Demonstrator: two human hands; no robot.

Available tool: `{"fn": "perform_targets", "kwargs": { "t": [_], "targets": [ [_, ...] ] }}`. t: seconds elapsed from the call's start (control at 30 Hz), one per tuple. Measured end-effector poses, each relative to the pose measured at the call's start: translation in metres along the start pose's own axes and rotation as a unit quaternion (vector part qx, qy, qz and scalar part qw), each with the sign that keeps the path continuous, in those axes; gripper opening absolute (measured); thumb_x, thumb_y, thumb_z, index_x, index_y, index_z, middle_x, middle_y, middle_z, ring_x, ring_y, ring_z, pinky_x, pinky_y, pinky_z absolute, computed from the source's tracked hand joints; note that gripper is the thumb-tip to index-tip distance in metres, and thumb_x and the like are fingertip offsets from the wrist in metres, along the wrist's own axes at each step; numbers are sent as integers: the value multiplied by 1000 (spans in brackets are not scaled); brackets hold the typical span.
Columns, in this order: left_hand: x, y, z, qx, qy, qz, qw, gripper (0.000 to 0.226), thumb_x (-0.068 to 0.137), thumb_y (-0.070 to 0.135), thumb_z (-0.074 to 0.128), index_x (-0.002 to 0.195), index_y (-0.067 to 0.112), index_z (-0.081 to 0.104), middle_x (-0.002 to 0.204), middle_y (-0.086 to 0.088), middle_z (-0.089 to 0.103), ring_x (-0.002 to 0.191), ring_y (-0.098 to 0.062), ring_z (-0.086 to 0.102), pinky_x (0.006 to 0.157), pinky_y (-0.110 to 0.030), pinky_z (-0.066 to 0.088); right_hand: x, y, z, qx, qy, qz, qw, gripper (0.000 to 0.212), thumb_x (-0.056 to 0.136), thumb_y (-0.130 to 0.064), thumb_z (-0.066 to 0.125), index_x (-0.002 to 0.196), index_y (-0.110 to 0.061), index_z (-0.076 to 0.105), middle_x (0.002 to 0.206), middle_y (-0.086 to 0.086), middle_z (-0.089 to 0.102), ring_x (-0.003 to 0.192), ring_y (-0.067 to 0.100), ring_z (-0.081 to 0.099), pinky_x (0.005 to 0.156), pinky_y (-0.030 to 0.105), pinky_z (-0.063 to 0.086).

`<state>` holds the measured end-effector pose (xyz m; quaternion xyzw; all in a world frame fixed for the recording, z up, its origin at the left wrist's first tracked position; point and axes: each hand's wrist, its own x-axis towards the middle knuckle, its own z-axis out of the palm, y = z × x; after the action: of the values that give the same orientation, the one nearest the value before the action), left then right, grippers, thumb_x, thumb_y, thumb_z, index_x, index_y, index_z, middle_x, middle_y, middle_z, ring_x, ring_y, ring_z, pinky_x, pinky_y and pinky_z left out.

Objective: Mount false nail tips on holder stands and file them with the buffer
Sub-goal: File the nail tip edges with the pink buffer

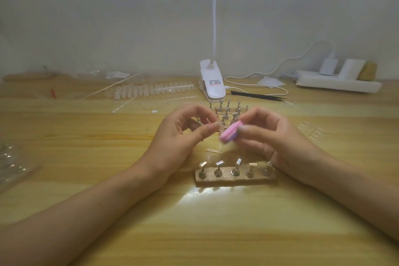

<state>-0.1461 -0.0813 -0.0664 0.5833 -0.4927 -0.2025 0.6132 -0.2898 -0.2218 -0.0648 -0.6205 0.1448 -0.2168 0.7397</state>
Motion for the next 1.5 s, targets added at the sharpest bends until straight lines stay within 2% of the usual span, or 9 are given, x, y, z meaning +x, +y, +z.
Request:
{"fn": "perform_targets", "kwargs": {
  "t": [0.07, 0.17, 0.3, 0.63, 0.73, 0.93, 1.1, 1.23, 1.5],
  "targets": [
    [0, -1, 0, 9, 5, 7, 1000, 10, 78, 29, 72, 71, 34, 67, 91, 3, 62, 69, 2, 53, 59, -7, 39, -2, 0, 3, -49, -35, 1, 998, 17, 73, -14, 76, 86, -12, 66, 100, 17, 73, 89, 28, 75, 76, 30, 61],
    [1, -2, 1, 3, 9, 8, 1000, 9, 77, 29, 73, 71, 33, 68, 88, 10, 61, 68, 3, 53, 58, -6, 39, -1, 0, 1, 16, 11, -17, 1000, 18, 71, -12, 73, 87, -9, 64, 94, 16, 72, 87, 23, 74, 74, 25, 60],
    [1, -2, 0, -2, 11, 8, 1000, 9, 76, 29, 73, 70, 34, 68, 90, 8, 61, 68, 2, 53, 58, -6, 39, -2, 0, 4, -57, -42, -1, 997, 19, 75, -17, 76, 89, -13, 65, 101, 17, 73, 95, 33, 73, 81, 36, 62],
    [0, -3, 0, 11, 10, 4, 1000, 8, 79, 28, 73, 74, 27, 66, 90, 4, 62, 72, -2, 53, 59, -8, 39, 0, 0, 1, 2, 5, -13, 1000, 18, 73, -10, 73, 89, -8, 64, 97, 16, 71, 88, 24, 74, 74, 27, 60],
    [1, -4, 0, 17, 21, 10, 1000, 8, 79, 27, 73, 74, 27, 66, 94, 1, 63, 74, -4, 54, 60, -9, 40, -2, 0, 4, -63, -45, 4, 997, 16, 74, -17, 77, 87, -15, 67, 103, 18, 73, 91, 29, 74, 78, 33, 62],
    [0, -4, 1, 33, 14, 20, 999, 9, 77, 30, 72, 77, 22, 67, 91, 8, 61, 76, -7, 55, 69, -13, 43, -1, 2, 2, -38, -32, -9, 999, 18, 75, -13, 77, 90, -11, 66, 100, 16, 72, 90, 30, 74, 79, 38, 62],
    [-1, -4, 1, 40, 5, 16, 999, 9, 76, 32, 74, 77, 25, 69, 91, 10, 62, 75, -7, 55, 74, -16, 45, 1, 1, -1, 15, -2, -16, 1000, 22, 77, -11, 73, 100, -10, 72, 98, 12, 73, 90, 22, 75, 76, 24, 59],
    [0, -5, 0, 33, 18, 4, 999, 10, 76, 32, 73, 77, 24, 68, 92, 8, 62, 71, -7, 53, 62, -12, 40, -1, 2, 2, -27, -35, -8, 999, 17, 77, -18, 81, 92, -15, 74, 102, 13, 74, 92, 26, 75, 79, 32, 61],
    [1, -4, 0, 43, 12, 7, 999, 11, 77, 31, 73, 79, 21, 68, 95, 3, 61, 78, -11, 53, 75, -15, 44, 1, 2, 1, -11, -18, -10, 1000, 14, 74, -13, 74, 88, -11, 71, 98, 14, 73, 91, 24, 74, 77, 26, 60]
  ]
}}
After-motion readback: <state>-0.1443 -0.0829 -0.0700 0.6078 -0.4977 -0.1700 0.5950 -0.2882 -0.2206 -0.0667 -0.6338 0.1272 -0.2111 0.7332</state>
